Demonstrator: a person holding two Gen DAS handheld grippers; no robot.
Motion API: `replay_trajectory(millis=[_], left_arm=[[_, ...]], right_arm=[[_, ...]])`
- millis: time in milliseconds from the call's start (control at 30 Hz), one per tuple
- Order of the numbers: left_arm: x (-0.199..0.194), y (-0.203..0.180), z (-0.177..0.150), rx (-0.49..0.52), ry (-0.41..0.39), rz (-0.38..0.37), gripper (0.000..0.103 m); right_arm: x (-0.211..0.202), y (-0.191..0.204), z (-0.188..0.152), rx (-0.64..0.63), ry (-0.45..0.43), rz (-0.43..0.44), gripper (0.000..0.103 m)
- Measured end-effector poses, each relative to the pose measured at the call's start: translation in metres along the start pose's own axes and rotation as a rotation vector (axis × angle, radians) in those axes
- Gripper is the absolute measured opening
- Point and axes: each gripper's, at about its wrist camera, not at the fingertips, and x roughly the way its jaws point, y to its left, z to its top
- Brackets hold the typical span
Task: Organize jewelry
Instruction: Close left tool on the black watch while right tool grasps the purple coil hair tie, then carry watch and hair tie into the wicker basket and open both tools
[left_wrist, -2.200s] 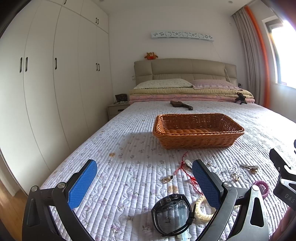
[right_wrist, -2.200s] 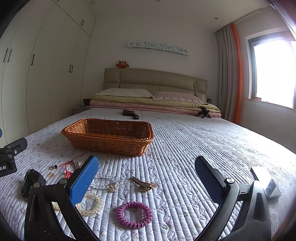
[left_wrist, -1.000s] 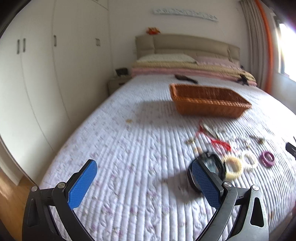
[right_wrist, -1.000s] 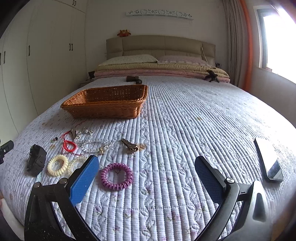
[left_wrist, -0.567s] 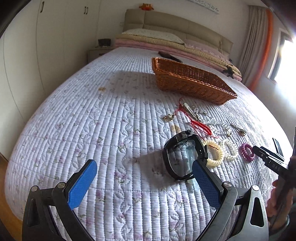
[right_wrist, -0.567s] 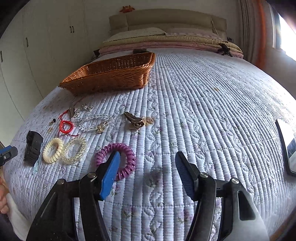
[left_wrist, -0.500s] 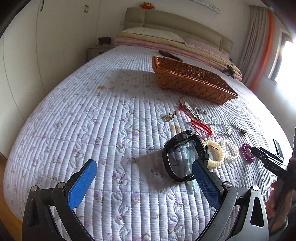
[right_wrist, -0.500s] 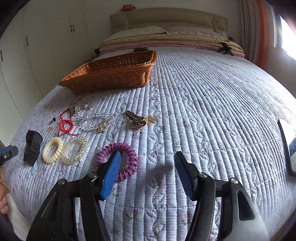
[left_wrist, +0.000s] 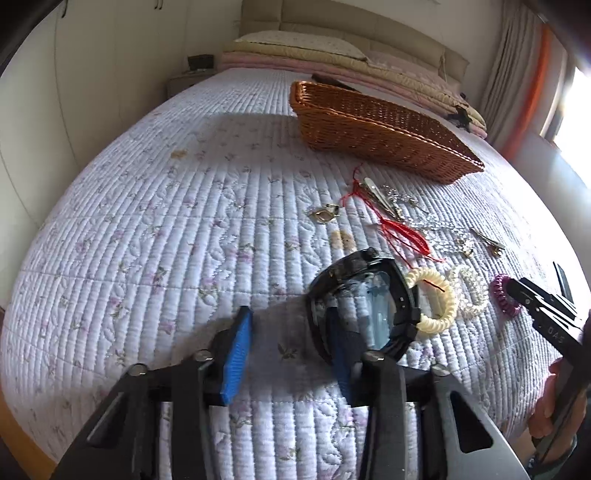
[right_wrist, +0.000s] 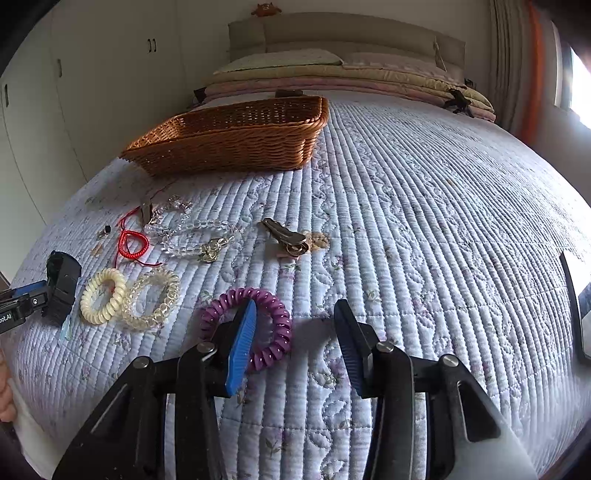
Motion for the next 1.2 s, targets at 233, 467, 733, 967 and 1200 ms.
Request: replay_trajectory(millis=[233, 467, 733, 967, 1200], left_arm=[[-0.001, -0.007, 0.0, 0.009, -0.025, -0.035, 0.007], [-0.011, -0.006, 0.003, 0.004, -0.061, -0.052, 0.006], [-0.021, 0.0, 0.006, -0.022, -0.104, -0.108, 0.006], [-0.042, -0.004, 0.026, -0.022, -0.173, -0.13, 0.006], [-0.054, -0.03, 0.101, 0.02, -0.272, -0.141, 0.006]], right_arm=[[-0.001, 0.011, 0.0, -0.048, -0.012, -0.014, 0.014], [-0.02, 0.015, 0.006, -0.038, -0.07, 0.036, 0.013], [-0.033, 0.026, 0.015, -0.059, -0.117, 0.046, 0.013], [-0.044, 0.029, 0.03, -0.049, -0.162, 0.075, 0.013], [-0.052, 0.035, 0.111, -0.073, -0.277, 0.062, 0.013]])
